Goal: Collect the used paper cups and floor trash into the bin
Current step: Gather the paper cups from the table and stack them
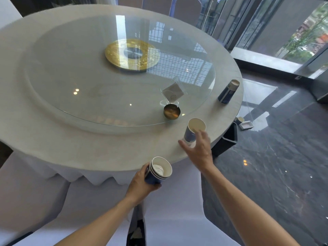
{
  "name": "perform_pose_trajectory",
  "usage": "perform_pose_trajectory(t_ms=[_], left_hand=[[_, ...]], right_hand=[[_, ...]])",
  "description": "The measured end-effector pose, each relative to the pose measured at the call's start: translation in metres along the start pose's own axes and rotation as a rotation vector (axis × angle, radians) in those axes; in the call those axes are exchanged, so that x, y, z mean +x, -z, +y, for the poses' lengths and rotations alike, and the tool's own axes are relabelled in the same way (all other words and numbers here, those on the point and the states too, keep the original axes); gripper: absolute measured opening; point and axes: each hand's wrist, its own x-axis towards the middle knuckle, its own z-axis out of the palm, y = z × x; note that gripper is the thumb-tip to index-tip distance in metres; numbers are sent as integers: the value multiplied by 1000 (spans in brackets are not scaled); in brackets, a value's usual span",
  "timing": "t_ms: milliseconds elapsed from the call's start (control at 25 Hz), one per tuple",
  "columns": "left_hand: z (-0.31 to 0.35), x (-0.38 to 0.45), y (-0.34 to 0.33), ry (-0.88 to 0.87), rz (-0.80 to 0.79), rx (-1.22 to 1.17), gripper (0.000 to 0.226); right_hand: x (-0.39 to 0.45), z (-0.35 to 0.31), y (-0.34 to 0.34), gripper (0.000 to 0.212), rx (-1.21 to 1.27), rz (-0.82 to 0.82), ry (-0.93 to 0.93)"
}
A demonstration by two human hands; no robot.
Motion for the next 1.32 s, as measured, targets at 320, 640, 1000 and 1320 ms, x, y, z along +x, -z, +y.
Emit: perform_pose_trajectory(t_ms=[320,640,1000,1320], left_hand=[[-13,31,36,36,60,-29,71],[37,65,44,-9,53,-91,72],[148,76,-14,-215,-17,-171,84],[187,17,-112,-310,-131,-146,92]], right_hand=[[100,36,-37,136,-88,-118,-292],[50,33,-23,93,42,-74,-213],[-63,69,19,87,-9,-142,-260],[-116,116,71,63,57,-72,-220]])
